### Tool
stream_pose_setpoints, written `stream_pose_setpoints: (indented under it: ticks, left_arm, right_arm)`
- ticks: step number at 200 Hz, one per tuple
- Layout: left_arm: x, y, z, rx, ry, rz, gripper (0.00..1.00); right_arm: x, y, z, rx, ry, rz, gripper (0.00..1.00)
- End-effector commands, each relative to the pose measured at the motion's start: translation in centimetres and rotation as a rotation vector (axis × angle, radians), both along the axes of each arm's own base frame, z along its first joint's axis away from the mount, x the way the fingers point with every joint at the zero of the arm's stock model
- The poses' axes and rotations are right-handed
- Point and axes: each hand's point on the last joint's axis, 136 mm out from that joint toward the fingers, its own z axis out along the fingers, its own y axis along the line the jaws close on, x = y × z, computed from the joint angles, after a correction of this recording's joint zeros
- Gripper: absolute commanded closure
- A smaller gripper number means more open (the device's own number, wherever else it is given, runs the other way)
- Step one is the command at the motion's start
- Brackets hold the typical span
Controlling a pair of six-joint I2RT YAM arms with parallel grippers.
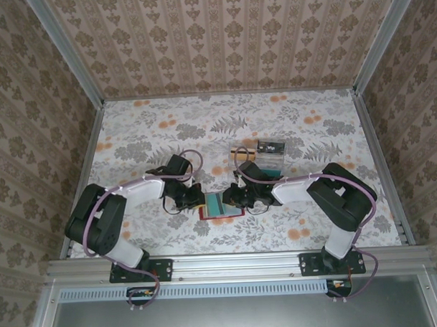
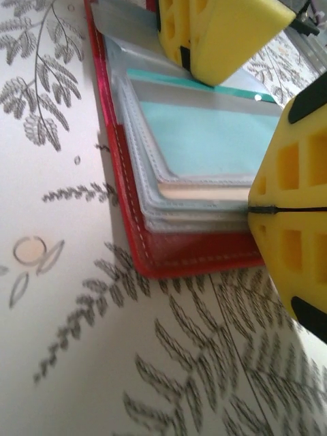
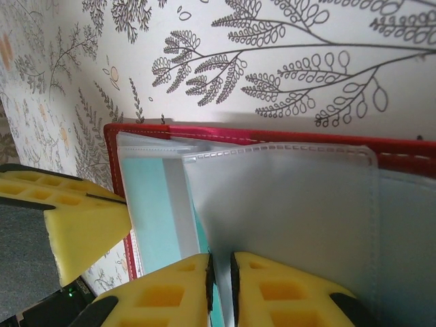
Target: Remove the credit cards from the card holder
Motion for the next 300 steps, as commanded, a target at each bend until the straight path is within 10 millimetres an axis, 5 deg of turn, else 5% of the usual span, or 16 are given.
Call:
stream_pose_setpoints:
  ticks: [1,74,113,208,225,241,300]
  left_arm:
    - [-0.3,1.2,0.4,0.059,-0.008,0.011,0.92]
    - [0.1,-1.3,1.9,-0.056,-0.045,-0.035,0.88]
    - [-0.4,-1.6,0.7,-0.054,-0.005,-0.047,0.89]
    - [-1.6,-0.4,-1.7,0.037,0.078,-0.045,0.94]
    - [-1.6,-0.2,-1.7,0.047,0.081,-0.045,0.98]
    - [-1.7,0.0,-1.8,0.061,0.083,-0.043,1.00]
    - [-1.9,1.3,-2.7,0.139,0.102,-0.047,1.00]
  right_arm:
    - [-0.7,-0.5,-0.4,-0.010,0.021,0.014,0.82]
    - [-0.7,0.5,0.2,0.024,0.017,0.047,0.82]
    - [-0.7,1.0,0.1,0.039,0.022,0.059,0.83]
    - [-0.8,1.8,0.0,0.065,0.033,0.083,0.85]
    - [-0.9,1.8,-0.1,0.061,0.036,0.083,0.93]
    - [-0.9,1.4,-0.3,0.051,0.036,0.073,1.00]
    - [-0.7,-1.0,-0.3,0.025,0.029,0.018,1.00]
